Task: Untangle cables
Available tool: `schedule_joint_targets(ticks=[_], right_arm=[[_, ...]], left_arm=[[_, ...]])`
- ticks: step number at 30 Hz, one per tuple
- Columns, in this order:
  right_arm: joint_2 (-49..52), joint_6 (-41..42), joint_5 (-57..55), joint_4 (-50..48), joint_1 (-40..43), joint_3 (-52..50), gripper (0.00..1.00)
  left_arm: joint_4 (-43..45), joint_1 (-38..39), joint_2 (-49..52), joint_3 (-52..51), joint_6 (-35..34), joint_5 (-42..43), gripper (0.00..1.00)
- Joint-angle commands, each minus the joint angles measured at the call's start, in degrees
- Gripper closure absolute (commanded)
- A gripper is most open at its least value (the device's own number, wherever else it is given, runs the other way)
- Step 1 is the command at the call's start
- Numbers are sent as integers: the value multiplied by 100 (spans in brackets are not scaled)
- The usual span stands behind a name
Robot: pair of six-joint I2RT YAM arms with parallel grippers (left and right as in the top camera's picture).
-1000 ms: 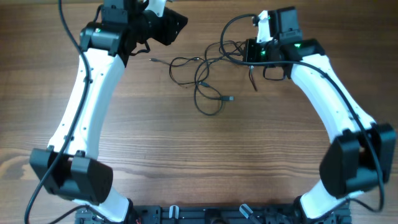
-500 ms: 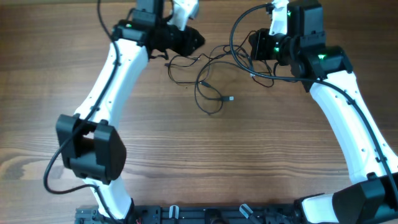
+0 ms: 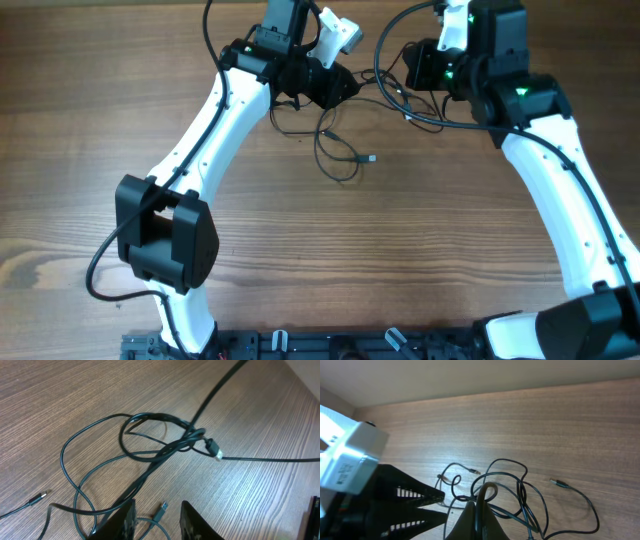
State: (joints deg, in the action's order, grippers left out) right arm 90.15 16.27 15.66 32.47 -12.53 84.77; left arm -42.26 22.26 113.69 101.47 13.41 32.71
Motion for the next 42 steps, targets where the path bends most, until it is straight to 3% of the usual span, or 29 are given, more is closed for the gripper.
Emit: schedule_joint_targets(ticks=[1, 20, 25, 28, 36, 42], right_arm=[[-439, 48, 168, -66, 24, 44, 96], [-671, 173, 374, -153, 24, 42, 96], [-671, 177, 374, -160, 24, 42, 95], [-671, 179, 376, -157, 24, 42, 96], [-671, 177, 323, -59, 24, 39, 96], [-669, 188, -382, 529, 24, 26, 96]], left_arm=[[7, -35, 90, 85, 138, 92, 70], [17, 79, 345, 74, 138, 396, 73], [17, 101, 345, 74, 273, 870, 73], [72, 107, 345, 74, 271, 859, 96], [90, 103, 345, 76, 267, 509, 96], [164, 42, 326, 76, 262, 514, 96]])
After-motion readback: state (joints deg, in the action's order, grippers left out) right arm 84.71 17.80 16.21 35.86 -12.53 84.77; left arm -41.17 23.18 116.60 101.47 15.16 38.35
